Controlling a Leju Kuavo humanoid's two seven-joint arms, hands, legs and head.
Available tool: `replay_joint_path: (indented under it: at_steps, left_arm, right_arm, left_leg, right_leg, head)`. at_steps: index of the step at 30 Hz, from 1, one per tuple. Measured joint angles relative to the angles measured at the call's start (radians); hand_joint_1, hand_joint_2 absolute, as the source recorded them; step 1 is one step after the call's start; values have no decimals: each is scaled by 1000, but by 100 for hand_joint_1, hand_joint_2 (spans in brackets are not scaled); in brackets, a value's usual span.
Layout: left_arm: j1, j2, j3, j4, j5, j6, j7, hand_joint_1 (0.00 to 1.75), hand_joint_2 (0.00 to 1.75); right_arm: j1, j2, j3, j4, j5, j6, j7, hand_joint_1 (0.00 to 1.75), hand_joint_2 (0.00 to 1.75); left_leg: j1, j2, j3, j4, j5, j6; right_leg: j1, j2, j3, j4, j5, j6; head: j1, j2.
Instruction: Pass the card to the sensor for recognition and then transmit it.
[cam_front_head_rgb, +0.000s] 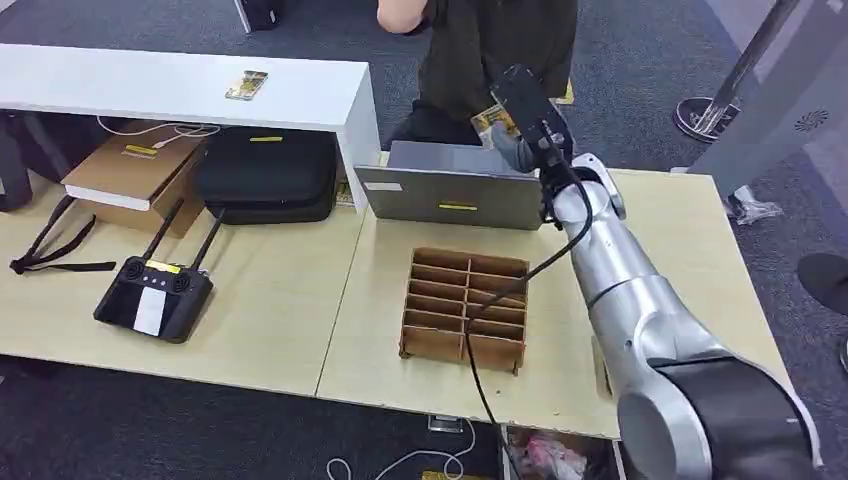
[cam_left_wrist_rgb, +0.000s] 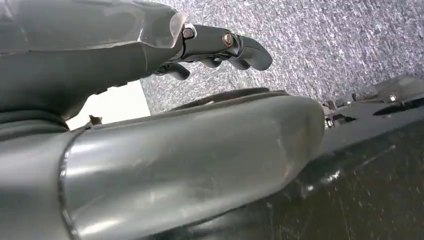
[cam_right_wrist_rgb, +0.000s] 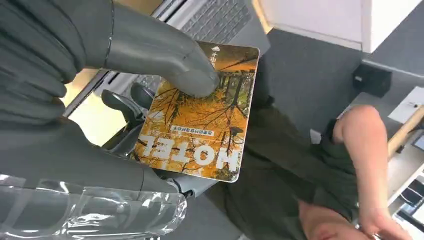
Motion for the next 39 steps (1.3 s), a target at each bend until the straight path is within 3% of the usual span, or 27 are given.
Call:
replay_joint_path:
  at_steps: [9, 18, 28, 39]
  left_arm:
    - [7, -1, 1, 0, 5, 15, -3, 0, 0]
    - [7, -1, 1, 0, 15, 19, -14, 0, 0]
    - [12, 0, 2, 0, 19, 27, -21, 0, 0]
    - [22, 4, 2, 0, 27, 44, -23, 0, 0]
  right_arm:
    - [0, -7, -9, -5, -47, 47, 0, 175, 175]
    - [5, -47, 34, -33, -46, 32, 2, 175, 175]
    - [37, -171, 50, -37, -74, -12, 1, 175, 175]
    - [145, -315, 38, -83, -120, -24, -13, 175, 175]
  left_leg:
    - [0, 0, 0, 0, 0, 0]
    - [0, 0, 0, 0, 0, 0]
    - [0, 0, 0, 1, 0, 0]
    - [0, 0, 0, 1, -1, 1]
  right_leg:
    - [0, 0, 0, 0, 0, 0]
    - [0, 0, 0, 0, 0, 0]
    - [0, -1, 0, -1, 0, 0]
    - [0, -1, 0, -1, 0, 0]
  head:
    - [0, 0]
    - [0, 0]
    - [0, 0]
    - [0, 0]
